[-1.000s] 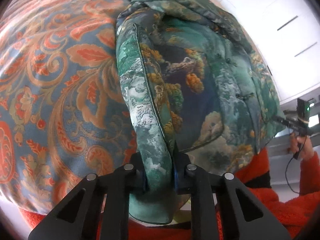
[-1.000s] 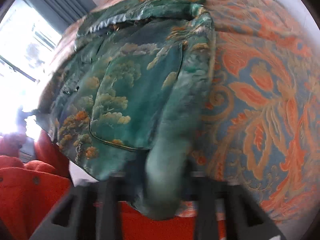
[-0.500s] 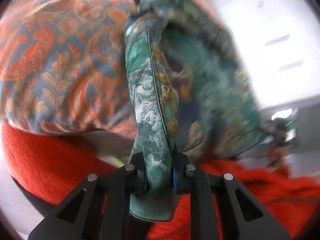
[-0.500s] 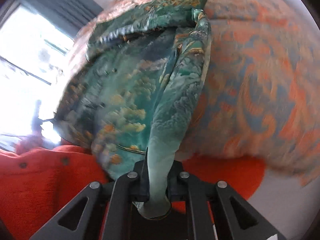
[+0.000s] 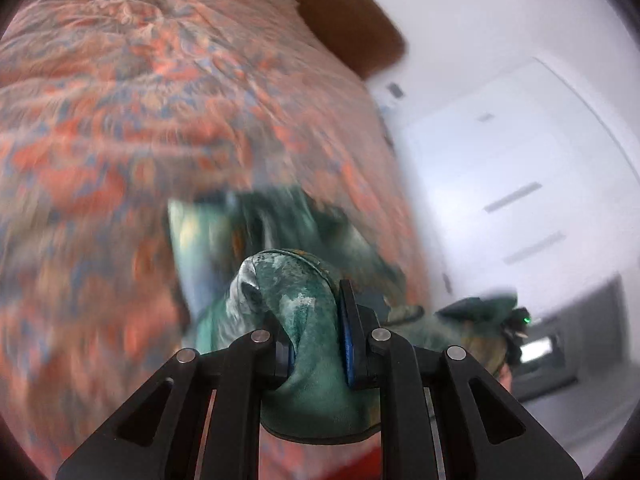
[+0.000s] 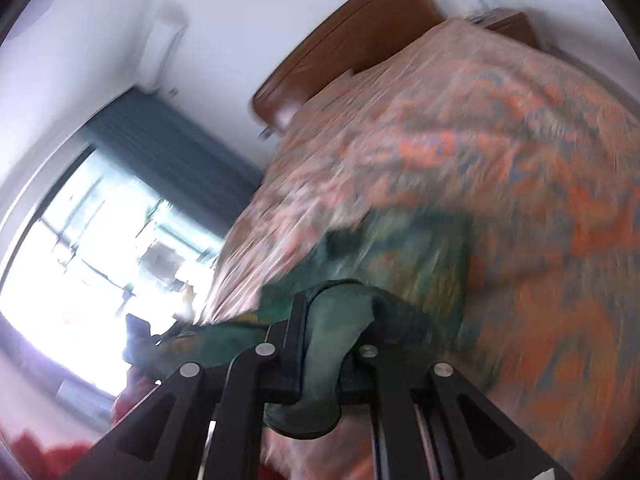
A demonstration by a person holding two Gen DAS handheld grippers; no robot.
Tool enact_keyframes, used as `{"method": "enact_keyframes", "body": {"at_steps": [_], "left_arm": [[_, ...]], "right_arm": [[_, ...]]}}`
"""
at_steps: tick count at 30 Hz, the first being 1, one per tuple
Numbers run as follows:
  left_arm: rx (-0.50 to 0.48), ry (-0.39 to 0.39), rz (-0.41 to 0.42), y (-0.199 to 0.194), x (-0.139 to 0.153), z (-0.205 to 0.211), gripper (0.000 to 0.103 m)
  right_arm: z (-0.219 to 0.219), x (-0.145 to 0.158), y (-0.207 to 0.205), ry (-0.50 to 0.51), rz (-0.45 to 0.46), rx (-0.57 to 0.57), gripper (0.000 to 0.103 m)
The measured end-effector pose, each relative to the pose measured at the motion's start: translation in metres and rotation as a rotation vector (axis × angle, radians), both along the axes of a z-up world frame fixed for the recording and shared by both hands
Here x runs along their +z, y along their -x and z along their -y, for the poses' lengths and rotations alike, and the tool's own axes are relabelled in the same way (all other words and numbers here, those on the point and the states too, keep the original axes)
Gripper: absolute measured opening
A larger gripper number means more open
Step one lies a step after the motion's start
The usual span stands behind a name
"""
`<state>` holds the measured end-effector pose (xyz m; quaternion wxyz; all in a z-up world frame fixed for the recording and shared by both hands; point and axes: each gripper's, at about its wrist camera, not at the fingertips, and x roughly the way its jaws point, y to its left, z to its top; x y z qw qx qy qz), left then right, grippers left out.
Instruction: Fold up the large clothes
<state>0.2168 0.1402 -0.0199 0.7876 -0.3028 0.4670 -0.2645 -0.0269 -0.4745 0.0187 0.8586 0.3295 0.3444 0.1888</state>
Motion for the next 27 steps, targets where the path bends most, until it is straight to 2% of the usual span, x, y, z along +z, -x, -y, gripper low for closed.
{"method": "enact_keyframes", "body": {"at_steps": [1, 2, 5, 7, 8, 10, 11, 12, 13, 16, 18, 20, 23, 26, 27], "left_arm": [[0.017, -0.044, -0.002, -0.024, -0.008, 0.011, 0.016], [0.028, -0.065, -0.006, -0.032, -0.015, 0.016, 0.016], [0.039, -0.149, -0.046, -0.069, -0.051, 0.040, 0.023], [0.052, -0.178, -0.126, -0.085, -0.082, 0.049, 0.038], [0.059, -0.170, -0.153, -0.087, -0.090, 0.049, 0.041], [0.072, -0.080, -0.200, -0.092, -0.102, 0.040, 0.056], [0.076, -0.029, -0.208, -0.090, -0.100, 0.033, 0.058], [0.074, 0.051, -0.215, -0.091, -0.097, 0.024, 0.063], [0.077, 0.093, -0.215, -0.091, -0.094, 0.016, 0.073], [0.154, 0.112, -0.166, -0.092, -0.066, -0.013, 0.096], [0.199, 0.125, -0.119, -0.089, -0.044, -0.029, 0.097], [0.221, 0.100, -0.091, -0.084, -0.031, -0.035, 0.097], [0.179, -0.015, -0.023, -0.068, -0.016, -0.015, 0.098], [0.047, -0.158, 0.050, -0.047, -0.016, 0.032, 0.098], [-0.003, -0.206, 0.082, -0.039, -0.016, 0.051, 0.098]], "right_arm": [[0.004, -0.005, -0.022, -0.004, -0.013, -0.010, 0.010], [0.008, -0.010, -0.049, -0.005, -0.032, -0.026, 0.010], [0.009, -0.044, -0.122, 0.032, -0.113, -0.093, 0.010], [0.008, -0.072, -0.146, 0.057, -0.166, -0.135, 0.011], [0.008, -0.087, -0.155, 0.052, -0.193, -0.151, 0.014], [0.004, -0.118, -0.169, 0.056, -0.269, -0.194, 0.019], [0.002, -0.130, -0.174, 0.044, -0.289, -0.203, 0.025], [0.001, -0.134, -0.176, 0.027, -0.287, -0.201, 0.033], [0.001, -0.138, -0.176, 0.010, -0.275, -0.200, 0.035], [0.002, -0.133, -0.172, 0.016, -0.244, -0.167, 0.038], [0.005, -0.120, -0.170, 0.033, -0.227, -0.153, 0.038], [0.011, -0.109, -0.169, 0.020, -0.209, -0.152, 0.040], [0.017, -0.091, -0.165, 0.004, -0.194, -0.171, 0.042], [0.028, -0.070, -0.158, 0.012, -0.169, -0.218, 0.065], [0.031, -0.060, -0.155, 0.057, -0.148, -0.253, 0.065]]}}
